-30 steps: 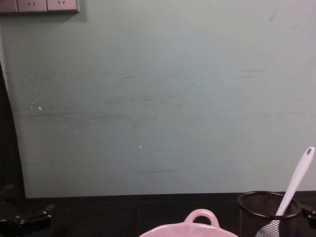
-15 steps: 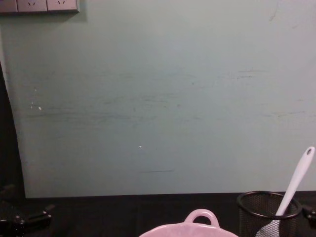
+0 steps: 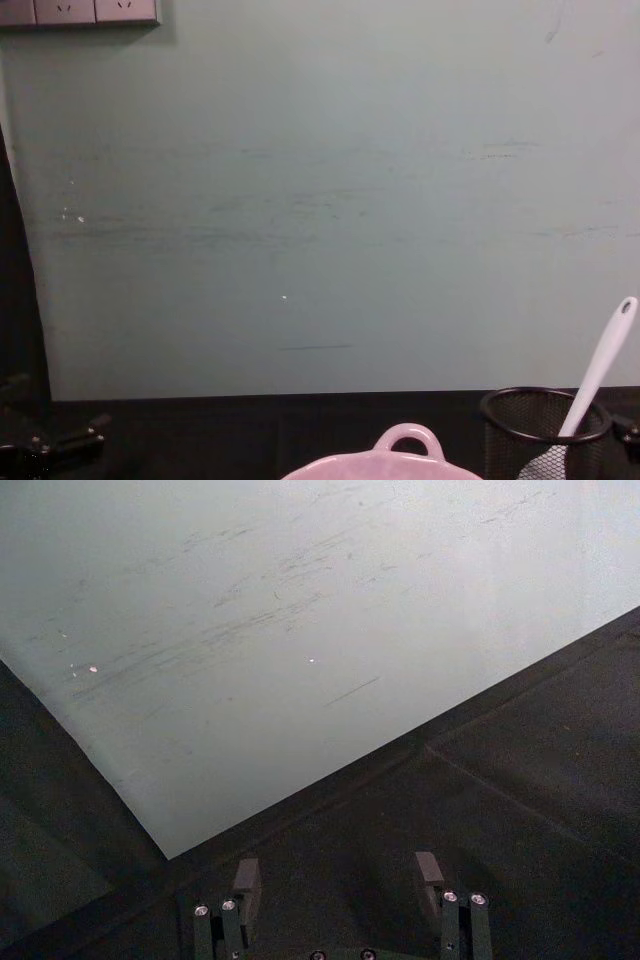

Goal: Use the one hand to pick up the spoon and stir the clear water in the bowl.

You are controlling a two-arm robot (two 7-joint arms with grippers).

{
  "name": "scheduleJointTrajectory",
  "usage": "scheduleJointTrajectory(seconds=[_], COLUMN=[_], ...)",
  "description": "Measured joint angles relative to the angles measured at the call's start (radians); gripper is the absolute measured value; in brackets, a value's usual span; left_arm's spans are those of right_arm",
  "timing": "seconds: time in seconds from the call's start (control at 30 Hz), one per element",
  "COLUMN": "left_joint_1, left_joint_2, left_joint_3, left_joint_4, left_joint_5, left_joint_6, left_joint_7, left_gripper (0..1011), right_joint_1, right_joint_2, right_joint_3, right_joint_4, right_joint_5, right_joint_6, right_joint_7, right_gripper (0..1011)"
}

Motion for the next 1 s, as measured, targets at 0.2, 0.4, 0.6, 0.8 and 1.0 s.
scheduleJointTrajectory(seconds=[0.2, 0.4, 0.6, 0.8, 1.0], left_joint_1=[0.0, 0.0, 0.0, 0.0, 0.0], left_joint_2=[0.0, 0.0, 0.0, 0.0, 0.0], left_joint_3=[0.0, 0.0, 0.0, 0.0, 0.0], left_joint_4=[0.0, 0.0, 0.0, 0.0, 0.0], left_joint_5=[0.0, 0.0, 0.0, 0.0, 0.0], left_joint_6=[0.0, 0.0, 0.0, 0.0, 0.0], left_joint_7=[0.0, 0.0, 0.0, 0.0, 0.0], left_gripper=[1005, 1005, 1005, 1005, 1005], right_joint_1=[0.0, -0.014, -0.079, -0.142, -0.211], right_joint_2=[0.0, 0.0, 0.017, 0.026, 0.003], right_joint_3=[0.0, 0.012, 0.05, 0.091, 0.173], right_joint_4=[0.0, -0.013, -0.087, -0.154, -0.204], right_joint_5=[0.0, -0.004, -0.008, 0.017, 0.152], right_joint_6=[0.0, 0.0, 0.003, 0.006, -0.062], right_joint_7=[0.0, -0.001, -0.021, -0.029, 0.01], right_gripper=[1011, 1011, 1011, 1011, 1011])
